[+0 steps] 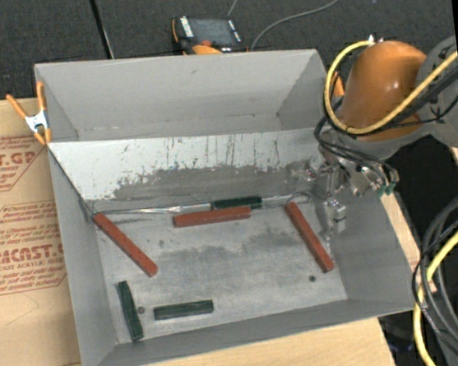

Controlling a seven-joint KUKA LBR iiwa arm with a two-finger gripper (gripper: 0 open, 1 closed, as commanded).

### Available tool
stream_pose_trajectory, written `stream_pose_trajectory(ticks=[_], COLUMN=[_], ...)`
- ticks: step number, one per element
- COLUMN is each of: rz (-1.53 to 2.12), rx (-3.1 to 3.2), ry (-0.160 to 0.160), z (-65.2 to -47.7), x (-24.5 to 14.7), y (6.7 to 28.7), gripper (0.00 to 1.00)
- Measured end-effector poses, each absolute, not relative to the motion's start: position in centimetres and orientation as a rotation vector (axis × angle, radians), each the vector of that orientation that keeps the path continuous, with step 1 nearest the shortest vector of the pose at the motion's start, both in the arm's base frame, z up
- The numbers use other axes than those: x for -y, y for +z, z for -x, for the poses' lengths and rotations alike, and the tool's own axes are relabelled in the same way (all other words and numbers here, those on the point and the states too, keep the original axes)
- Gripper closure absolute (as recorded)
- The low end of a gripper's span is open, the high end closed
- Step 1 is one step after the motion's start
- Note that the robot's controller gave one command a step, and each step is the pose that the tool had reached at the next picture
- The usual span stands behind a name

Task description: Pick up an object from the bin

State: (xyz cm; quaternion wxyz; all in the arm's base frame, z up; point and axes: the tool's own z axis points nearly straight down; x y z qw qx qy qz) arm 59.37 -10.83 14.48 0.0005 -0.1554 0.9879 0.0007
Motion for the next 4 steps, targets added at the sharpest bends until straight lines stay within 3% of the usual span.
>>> stream_pose_trajectory(ticks=[1,2,3,4], rz=[1.147,2.154,2.152,2.161], rx=[-2.927,-2.281,-2.284,-2.272], ry=[0.004,0.011,0.004,-0.006], z=[-59.0,-57.4,-57.5,-56.1], x=[12.7,10.5,10.8,8.7], y=[6.9,7.0,7.0,19.6], gripper=[0.0,0.0,1.0,1.0])
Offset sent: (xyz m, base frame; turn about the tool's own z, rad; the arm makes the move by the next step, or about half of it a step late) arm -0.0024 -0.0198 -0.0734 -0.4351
